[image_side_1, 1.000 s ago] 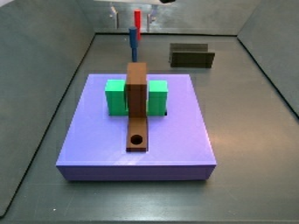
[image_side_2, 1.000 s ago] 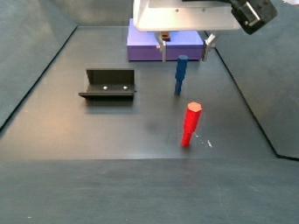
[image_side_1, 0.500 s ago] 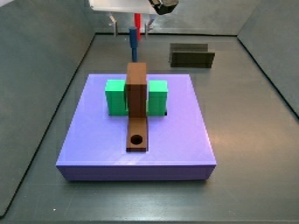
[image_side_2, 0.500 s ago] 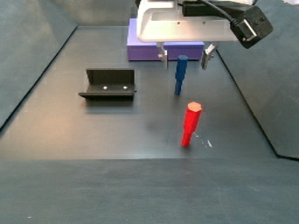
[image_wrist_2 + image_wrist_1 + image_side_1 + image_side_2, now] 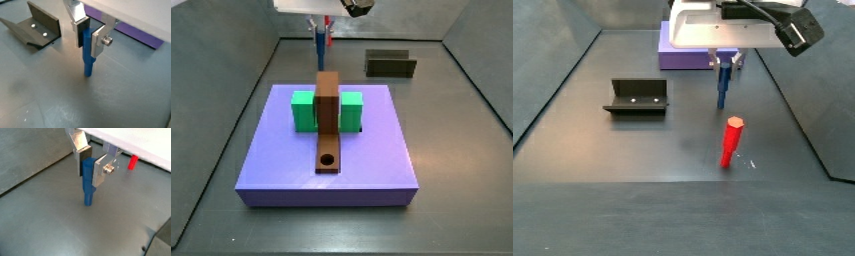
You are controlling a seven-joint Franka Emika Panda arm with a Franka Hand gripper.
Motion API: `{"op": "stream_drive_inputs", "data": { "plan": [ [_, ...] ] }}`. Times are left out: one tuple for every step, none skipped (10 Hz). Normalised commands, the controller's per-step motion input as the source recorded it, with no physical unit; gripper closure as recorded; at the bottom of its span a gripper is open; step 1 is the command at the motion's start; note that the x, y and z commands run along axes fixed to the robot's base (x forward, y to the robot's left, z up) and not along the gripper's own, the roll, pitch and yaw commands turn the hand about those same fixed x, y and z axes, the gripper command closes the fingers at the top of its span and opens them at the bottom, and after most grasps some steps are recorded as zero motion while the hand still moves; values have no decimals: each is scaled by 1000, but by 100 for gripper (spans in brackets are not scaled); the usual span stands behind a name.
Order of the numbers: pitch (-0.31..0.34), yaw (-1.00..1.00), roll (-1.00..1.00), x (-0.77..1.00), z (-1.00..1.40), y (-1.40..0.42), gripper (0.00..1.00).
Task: Pick up the blue object. Move up. Move to above the board. Insert the blue object.
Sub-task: Pick up the blue object.
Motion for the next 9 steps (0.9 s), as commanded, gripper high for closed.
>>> {"op": "stream_drive_inputs", "data": {
  "plan": [
    [0, 0, 0, 0, 0, 0, 100],
    [0, 0, 0, 0, 0, 0, 100],
    [0, 0, 0, 0, 0, 0, 100],
    [0, 0, 0, 0, 0, 0, 100],
    [0, 0, 0, 0, 0, 0, 100],
    [0, 0, 0, 0, 0, 0, 100],
    [0, 0, 0, 0, 0, 0, 100],
    [0, 0, 0, 0, 0, 0, 100],
    [0, 0, 0, 0, 0, 0, 100]
  ]
}}
